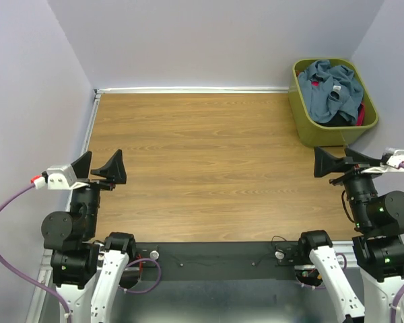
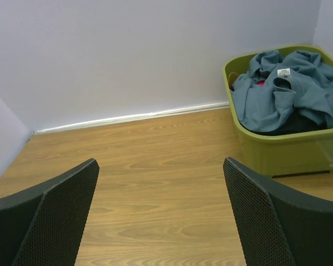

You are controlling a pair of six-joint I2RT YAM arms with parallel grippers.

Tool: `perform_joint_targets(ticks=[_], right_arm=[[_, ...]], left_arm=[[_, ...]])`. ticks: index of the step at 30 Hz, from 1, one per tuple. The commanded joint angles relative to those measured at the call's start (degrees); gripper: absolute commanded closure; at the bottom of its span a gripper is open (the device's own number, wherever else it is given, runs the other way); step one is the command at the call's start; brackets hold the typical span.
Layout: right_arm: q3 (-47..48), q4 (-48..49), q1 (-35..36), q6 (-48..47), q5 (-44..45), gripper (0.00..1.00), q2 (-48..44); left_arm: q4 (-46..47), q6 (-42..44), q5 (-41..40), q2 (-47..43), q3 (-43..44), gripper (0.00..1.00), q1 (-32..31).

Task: Fold and stack the t-shirts
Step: Grab the tshirt from the pile

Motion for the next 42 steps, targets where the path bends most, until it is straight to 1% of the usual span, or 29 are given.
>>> perform_joint_targets(ticks=[1, 5, 6, 10, 11, 13, 14, 15, 17, 18, 20, 22, 23, 24, 25, 27, 29, 31, 32, 34, 35, 38, 42], right_arm=[[-0.6, 0.0, -0.2, -0.1, 2.3, 0.00, 2.7], [0.1, 1.0, -0.2, 1.4, 3.9, 0.00, 7.9], [0.2, 1.3, -0.2, 2.7, 4.6, 0.00, 9.5], [2.7, 2.8, -0.2, 2.6, 7.2, 0.00, 17.9], [4.8, 2.8, -0.2, 2.3, 9.6, 0.00, 22.7], [7.7, 2.8, -0.2, 2.3, 13.0, 0.00, 27.9], [9.3, 2.8, -0.2, 1.8, 15.3, 0.00, 32.4], [12.8, 2.8, -0.3, 0.6, 16.0, 0.00, 35.3], [16.6, 2.7, -0.2, 0.0, 20.6, 0.00, 40.2], [18.1, 2.8, -0.3, -0.4, 22.5, 0.00, 45.1], [22.7, 2.8, -0.3, -0.4, 28.6, 0.00, 49.7], [25.9, 2.8, -1.4, -2.5, 29.5, 0.00, 56.5], [29.0, 2.8, -1.8, -3.1, 29.7, 0.00, 58.6], [30.6, 2.8, -3.2, -4.2, 28.8, 0.00, 60.4], [32.0, 2.8, -4.3, -4.8, 27.9, 0.00, 64.2], [36.0, 2.8, -6.1, -5.4, 27.1, 0.00, 67.6], [38.9, 2.8, -10.1, -5.8, 24.9, 0.02, 71.7], [40.5, 2.9, -12.1, -5.2, 22.9, 0.04, 74.3], [41.0, 2.9, -13.1, -4.8, 21.2, 0.04, 77.2], [42.7, 3.0, -15.7, -3.6, 18.2, 0.05, 81.0], [43.1, 3.0, -16.3, -3.4, 17.6, 0.05, 81.1], [44.8, 3.7, -18.2, -2.9, 14.6, 0.05, 85.6], [45.9, 4.4, -19.7, -2.5, 10.6, 0.05, 90.8]], left_arm=[[0.3, -1.7, -3.2, 1.9, -1.2, 0.01, 0.1], [0.0, -2.9, -3.3, 3.6, -1.6, 0.01, 0.1], [0.0, -3.0, -2.3, 3.8, -1.7, 0.01, 0.1], [0.6, -4.8, 0.0, 4.6, -2.4, 0.02, 0.1], [1.1, -5.9, 0.9, 4.6, -2.8, 0.02, 0.1], [1.5, -6.2, 4.6, 4.4, -3.7, 0.02, 0.0], [1.3, -6.3, 5.2, 4.0, -4.0, 0.02, -0.1], [1.3, -6.7, 5.2, 3.7, -4.4, 0.02, -0.7], [1.2, -6.6, 4.8, 1.9, -5.5, 0.02, -1.9], [1.1, -6.4, 4.4, 1.2, -6.0, 0.02, -2.6], [1.1, -7.3, 3.3, -0.7, -7.3, 0.02, -5.2], [2.3, -7.4, 3.7, -1.9, -8.8, 0.02, -7.0], [2.9, -7.4, 3.7, -2.3, -9.2, 0.02, -8.6], [3.1, -7.4, 3.3, -2.4, -9.5, 0.02, -9.3], [3.2, -7.6, 3.3, -2.4, -10.2, 0.02, -10.0], [4.0, -7.4, 3.3, -1.9, -10.7, 0.01, -11.2], [5.4, -6.9, 3.3, -1.9, -12.0, 0.02, -11.5], [6.6, -6.9, 3.3, -2.2, -14.1, 0.02, -11.7], [7.1, -6.6, 3.3, -2.3, -14.7, 0.02, -11.7], [7.6, -6.6, 0.7, -2.0, -15.7, 0.02, -11.6], [7.5, -6.7, 0.3, -2.0, -16.0, 0.02, -11.7], [8.5, -6.5, 0.4, -2.8, -17.8, 0.02, -11.7], [8.8, -5.9, -0.5, -3.8, -17.9, 0.02, -11.7]])
